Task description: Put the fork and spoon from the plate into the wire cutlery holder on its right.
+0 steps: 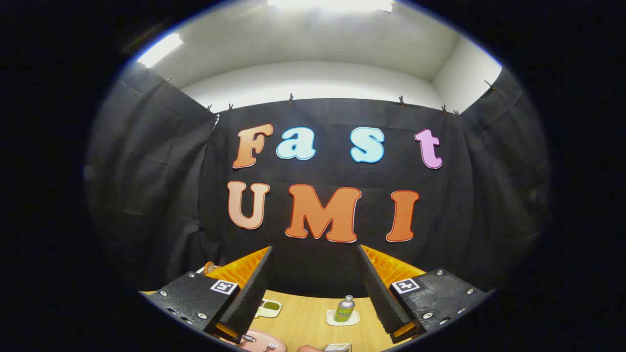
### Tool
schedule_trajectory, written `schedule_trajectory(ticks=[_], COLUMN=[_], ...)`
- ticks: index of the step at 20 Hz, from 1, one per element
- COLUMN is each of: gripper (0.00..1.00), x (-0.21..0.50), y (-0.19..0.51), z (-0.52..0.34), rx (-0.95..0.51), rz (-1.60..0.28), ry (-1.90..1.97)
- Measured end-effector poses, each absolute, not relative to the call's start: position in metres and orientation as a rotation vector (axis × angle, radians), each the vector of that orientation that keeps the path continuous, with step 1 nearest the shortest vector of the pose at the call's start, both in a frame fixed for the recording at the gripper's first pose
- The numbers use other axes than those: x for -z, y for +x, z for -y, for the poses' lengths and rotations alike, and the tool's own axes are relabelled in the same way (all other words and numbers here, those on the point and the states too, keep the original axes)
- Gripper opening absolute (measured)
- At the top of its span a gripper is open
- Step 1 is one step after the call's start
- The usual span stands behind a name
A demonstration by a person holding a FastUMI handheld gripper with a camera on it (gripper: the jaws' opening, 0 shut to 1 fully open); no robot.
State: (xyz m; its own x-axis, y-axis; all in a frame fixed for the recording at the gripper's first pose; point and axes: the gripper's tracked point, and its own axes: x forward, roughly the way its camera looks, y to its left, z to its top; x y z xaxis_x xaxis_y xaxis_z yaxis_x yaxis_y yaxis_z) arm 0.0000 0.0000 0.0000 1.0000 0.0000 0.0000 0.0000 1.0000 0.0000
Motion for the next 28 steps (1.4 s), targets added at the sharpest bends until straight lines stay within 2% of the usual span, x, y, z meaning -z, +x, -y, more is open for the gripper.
schedule_trajectory(ticks=[8,18,23,28], gripper=[0.99,0.99,0.99,0.99], x=[-0.005,0.007,0.041,0.105], y=[-0.01,-0.026,-0.025,-0.029], z=[-0.015,0.022,0.013,-0.02], rx=[-0.045,0.06,0.043,-0.028], rz=[0.001,-0.032,-0.132,-0.324], ry=[0.012,-0.018,-0.021,-0.009])
